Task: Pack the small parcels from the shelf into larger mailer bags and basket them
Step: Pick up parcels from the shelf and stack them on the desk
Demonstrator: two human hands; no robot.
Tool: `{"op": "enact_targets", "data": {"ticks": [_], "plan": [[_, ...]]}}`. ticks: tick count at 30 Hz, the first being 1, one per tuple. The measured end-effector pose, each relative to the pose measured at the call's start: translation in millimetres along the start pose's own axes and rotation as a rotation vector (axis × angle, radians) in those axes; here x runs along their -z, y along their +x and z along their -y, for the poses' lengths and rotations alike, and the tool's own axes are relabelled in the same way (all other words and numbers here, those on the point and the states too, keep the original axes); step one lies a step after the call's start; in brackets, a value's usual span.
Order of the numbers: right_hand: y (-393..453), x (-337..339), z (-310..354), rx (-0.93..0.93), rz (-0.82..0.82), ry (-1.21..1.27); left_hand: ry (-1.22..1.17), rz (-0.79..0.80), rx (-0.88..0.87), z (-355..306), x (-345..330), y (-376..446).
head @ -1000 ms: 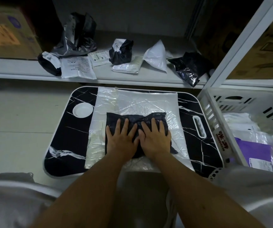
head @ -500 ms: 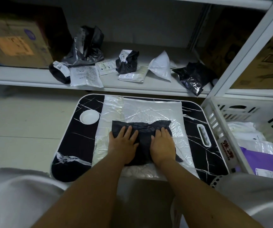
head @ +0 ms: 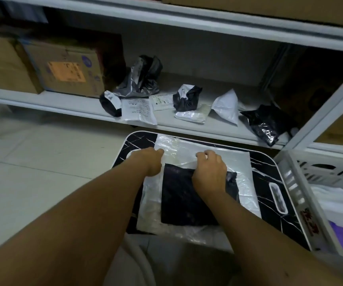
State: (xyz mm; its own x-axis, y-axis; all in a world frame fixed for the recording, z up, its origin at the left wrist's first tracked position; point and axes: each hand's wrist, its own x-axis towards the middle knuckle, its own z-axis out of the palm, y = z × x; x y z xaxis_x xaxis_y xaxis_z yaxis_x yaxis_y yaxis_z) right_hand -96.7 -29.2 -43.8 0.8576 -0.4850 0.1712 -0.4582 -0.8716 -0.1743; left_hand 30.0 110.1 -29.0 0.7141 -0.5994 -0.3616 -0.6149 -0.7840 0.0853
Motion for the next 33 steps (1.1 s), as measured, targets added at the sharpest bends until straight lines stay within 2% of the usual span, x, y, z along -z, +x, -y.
{"op": "enact_targets", "data": {"ticks": [8,15,22,26,33], "plan": [[56.8,-5.9,70.6,0.172,-0.058,0.047,-0.216,-0.263,0.209,48.3,17.2,21.7],[117.4,-31.2,127.8,0.282,-0.052,0.059,-0.291,-0.4,0.261,88.0,17.1,62.6],[193.5,-46.4,181.3,0.29,-0.064,0.104,-0.403,-0.718,0.315,114.5,35.9,106.6],[239.8,-55.0,204.4,0.267,-0.022,0.118,-0.362,-0.75,0.318,136.1,36.9,131.6],[303.8,-68.9,223.3,0.261,0.131,0.104,-0.4,-0.69,0.351,146.5,28.7,149.6]]}}
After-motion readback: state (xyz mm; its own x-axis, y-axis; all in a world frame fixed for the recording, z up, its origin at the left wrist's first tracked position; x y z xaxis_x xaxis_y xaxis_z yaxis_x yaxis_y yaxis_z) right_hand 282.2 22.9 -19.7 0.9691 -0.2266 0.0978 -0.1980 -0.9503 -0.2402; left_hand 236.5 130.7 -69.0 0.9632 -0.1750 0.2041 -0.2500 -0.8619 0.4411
